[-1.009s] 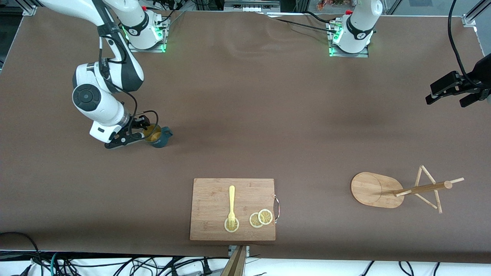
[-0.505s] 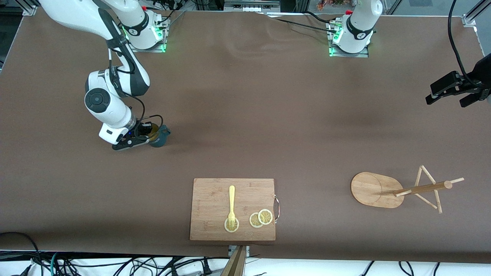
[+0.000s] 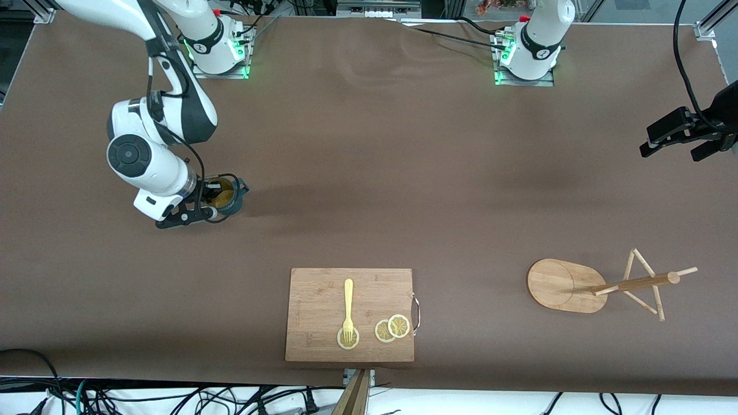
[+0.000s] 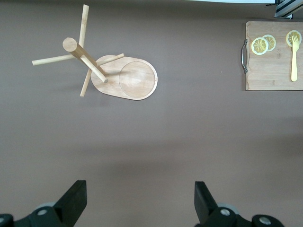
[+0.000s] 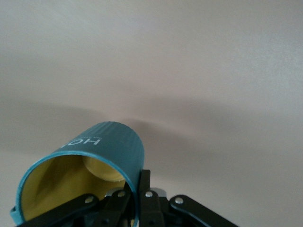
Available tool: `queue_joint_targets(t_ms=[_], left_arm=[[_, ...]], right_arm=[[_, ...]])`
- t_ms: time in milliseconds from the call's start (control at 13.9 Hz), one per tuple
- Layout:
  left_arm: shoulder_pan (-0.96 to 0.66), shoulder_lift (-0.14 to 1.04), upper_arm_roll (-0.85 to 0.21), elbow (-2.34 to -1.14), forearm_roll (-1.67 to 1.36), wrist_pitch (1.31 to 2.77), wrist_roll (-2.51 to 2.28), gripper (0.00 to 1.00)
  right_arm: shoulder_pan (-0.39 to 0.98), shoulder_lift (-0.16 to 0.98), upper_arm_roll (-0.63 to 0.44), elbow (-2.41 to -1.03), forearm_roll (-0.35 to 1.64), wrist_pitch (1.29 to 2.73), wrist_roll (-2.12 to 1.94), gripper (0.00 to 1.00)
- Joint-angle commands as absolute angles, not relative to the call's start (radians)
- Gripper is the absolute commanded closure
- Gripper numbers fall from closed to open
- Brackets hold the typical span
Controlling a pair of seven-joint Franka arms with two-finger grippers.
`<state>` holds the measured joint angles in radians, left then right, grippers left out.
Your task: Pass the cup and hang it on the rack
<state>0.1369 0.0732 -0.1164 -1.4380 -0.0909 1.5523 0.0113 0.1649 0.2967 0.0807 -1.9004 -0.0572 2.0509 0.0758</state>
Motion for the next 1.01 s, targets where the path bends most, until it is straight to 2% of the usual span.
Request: queue_joint_targets(t_ms=[0,216,433,577,793,937], left_arm=[[0.143,0.081,-0.12,-1.414,-0.109,1.549,0.015,0.0],[0.144,0.081,-0.12,-1.414,-0.109,1.549,0.015,0.0],[0.143,0.081,-0.12,-1.416,-0.107,1.549,0.012,0.0],[0.143,0.081,-0.12,-1.416,-0.107,1.548,0.012,0.0],[0.141,0.081,-0.12,-1.416,-0.104,1.548,0.009,0.0],[0.146,0.081,-0.118,-1.419,-0.103,1.546,0.014,0.0]], right_arm=[[0.221,0.31,0.133,-1.758,0.011,1.93,0.286,1.0],[0.363,0.391,0.138,-1.642,0.015,1.948,0.574,1.0],[0.513,0.575,0.144,-1.417,0.006,1.95,0.823,1.0],[0.607,0.681,0.141,-1.315,-0.001,1.974,0.958,1.0],[0.716,0.78,0.138,-1.305,-0.012,2.13,1.034,1.0],[0.742,0.811,0.137,-1.307,-0.014,2.177,1.097,1.0]])
